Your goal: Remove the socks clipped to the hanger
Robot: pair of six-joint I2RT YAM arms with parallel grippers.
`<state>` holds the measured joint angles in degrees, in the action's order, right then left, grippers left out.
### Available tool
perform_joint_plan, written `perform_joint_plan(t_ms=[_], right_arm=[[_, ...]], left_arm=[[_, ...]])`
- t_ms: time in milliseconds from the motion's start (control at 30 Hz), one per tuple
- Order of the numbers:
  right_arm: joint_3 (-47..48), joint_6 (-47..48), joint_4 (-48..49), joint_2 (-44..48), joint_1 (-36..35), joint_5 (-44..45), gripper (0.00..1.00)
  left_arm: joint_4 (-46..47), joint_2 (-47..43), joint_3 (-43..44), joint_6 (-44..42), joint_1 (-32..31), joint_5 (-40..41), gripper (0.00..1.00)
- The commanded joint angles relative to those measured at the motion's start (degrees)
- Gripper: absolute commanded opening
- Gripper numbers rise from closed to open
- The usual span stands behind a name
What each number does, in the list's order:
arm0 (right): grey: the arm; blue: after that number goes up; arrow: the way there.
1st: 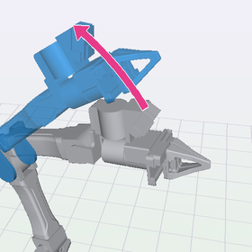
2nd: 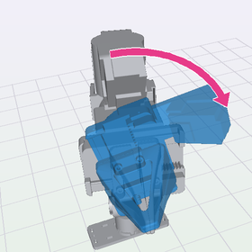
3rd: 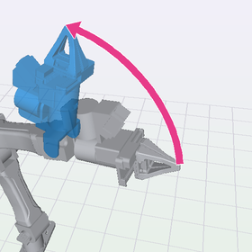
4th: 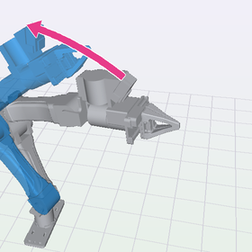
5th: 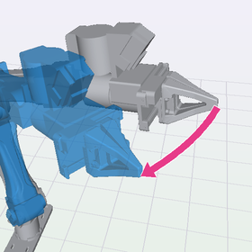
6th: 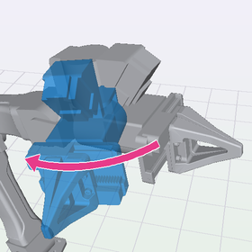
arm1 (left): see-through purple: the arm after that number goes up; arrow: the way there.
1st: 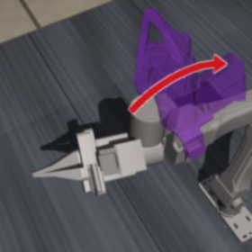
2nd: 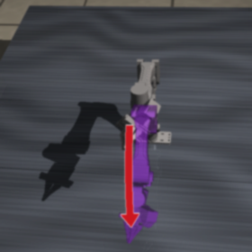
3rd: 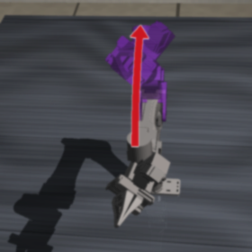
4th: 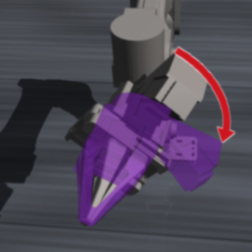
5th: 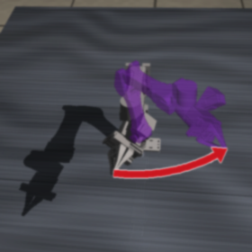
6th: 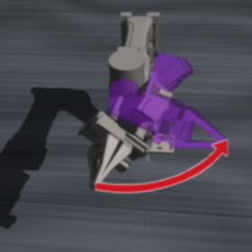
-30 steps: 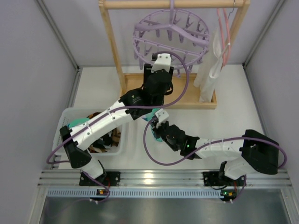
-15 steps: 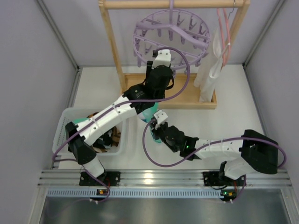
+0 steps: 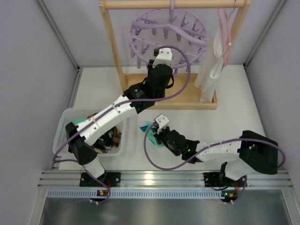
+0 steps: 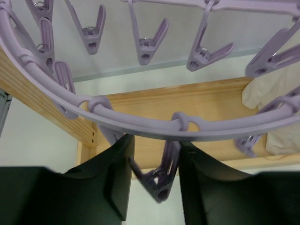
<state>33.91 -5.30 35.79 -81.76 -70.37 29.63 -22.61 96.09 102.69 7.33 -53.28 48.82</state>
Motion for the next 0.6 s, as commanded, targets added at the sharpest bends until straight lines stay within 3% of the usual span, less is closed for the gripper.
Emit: perform_joint_plan(t_ms=[0, 67, 167, 233, 400, 567], right_arm=[[-2.35, -2.61, 3.76, 2.30, -1.09, -0.45, 0.00], [-2.80, -2.70, 3.50, 3.61, -1.00, -0.88, 0.00], [-3.15, -2.87, 2.27, 5.46, -0.12, -3.60, 0.00], [-3.15, -3.31, 1.30, 6.86, 0.84, -6.84, 0.00], [0.27, -2.53, -2.73, 8.19, 2.95, -15.55, 0.00], [9.74, 1.78, -8.19, 6.00, 3.75, -25.22, 0.00]], left_arm=[[2.05, -5.56, -2.31, 1.01, 0.37, -3.54, 0.46], [2.13, -8.97, -6.18, 2.07, 0.28, -4.08, 0.67], [1.96, -14.33, -11.54, 2.42, 0.28, -4.43, 0.75], [1.96, -19.68, -16.09, 3.03, 0.28, -3.73, 0.87], [-3.47, -29.64, -21.13, 4.18, 0.28, 0.91, 0.98], [-11.92, -37.27, -20.61, 5.15, 0.28, 9.71, 0.98]])
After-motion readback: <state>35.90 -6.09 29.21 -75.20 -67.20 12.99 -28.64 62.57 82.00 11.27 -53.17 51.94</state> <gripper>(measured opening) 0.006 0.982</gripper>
